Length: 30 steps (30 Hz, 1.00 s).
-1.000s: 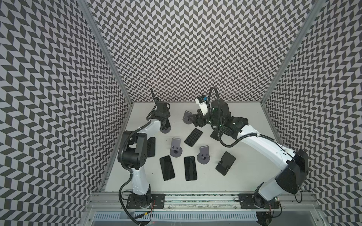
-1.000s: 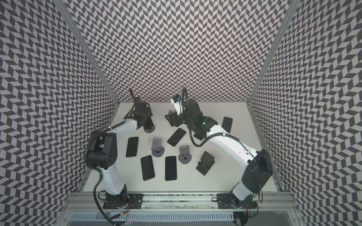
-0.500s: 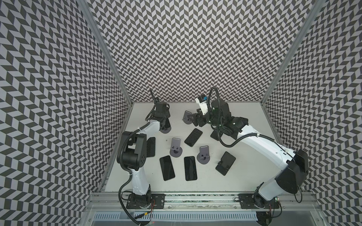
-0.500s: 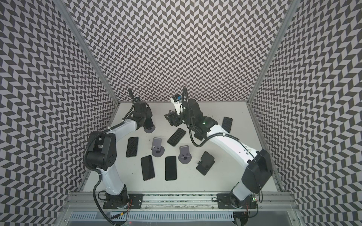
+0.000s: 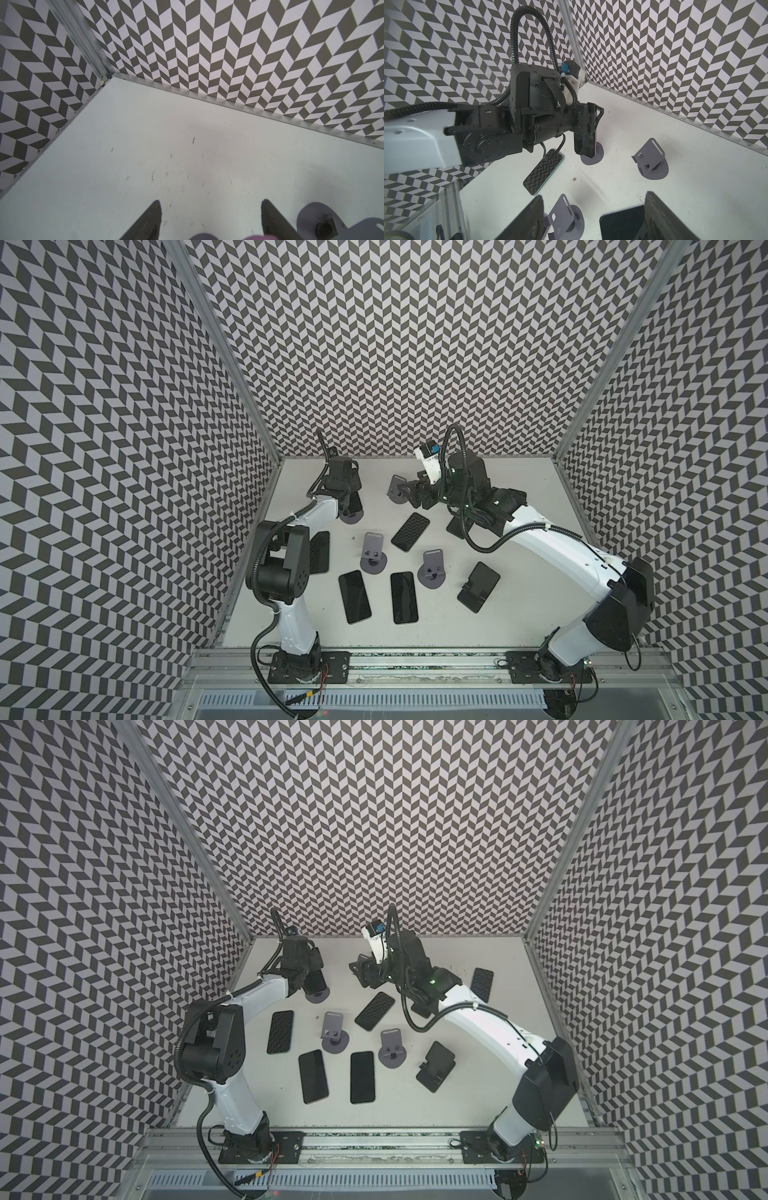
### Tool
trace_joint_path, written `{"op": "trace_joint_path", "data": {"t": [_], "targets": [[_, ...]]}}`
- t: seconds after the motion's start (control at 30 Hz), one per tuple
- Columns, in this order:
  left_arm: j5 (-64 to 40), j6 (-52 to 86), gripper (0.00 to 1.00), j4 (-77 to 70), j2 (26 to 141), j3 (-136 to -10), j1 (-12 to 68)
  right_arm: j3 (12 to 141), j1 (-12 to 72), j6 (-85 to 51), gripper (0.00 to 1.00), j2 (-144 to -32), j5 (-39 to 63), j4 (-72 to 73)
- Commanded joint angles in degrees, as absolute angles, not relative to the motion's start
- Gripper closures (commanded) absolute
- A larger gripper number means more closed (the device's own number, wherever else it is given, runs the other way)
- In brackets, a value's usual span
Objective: Remove the phone from the phone stand
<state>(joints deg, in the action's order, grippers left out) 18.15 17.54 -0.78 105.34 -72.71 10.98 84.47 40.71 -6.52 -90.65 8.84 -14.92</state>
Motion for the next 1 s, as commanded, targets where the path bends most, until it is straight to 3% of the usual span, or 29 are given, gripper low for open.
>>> {"op": "trace_joint_path", "data": {"t": [0.0, 0.97], "targets": [[17.6, 17.4, 0.4, -2.2, 102.4, -72.3, 10.4, 85.4, 40.6, -6.4, 0.26, -89.4, 9.0, -12.4], [14.4, 16.2, 0.5, -3.1, 98.7, -72.7, 10.0, 86.2, 40.6, -8.5, 0.28, -90.0, 10.3, -12.4]]}}
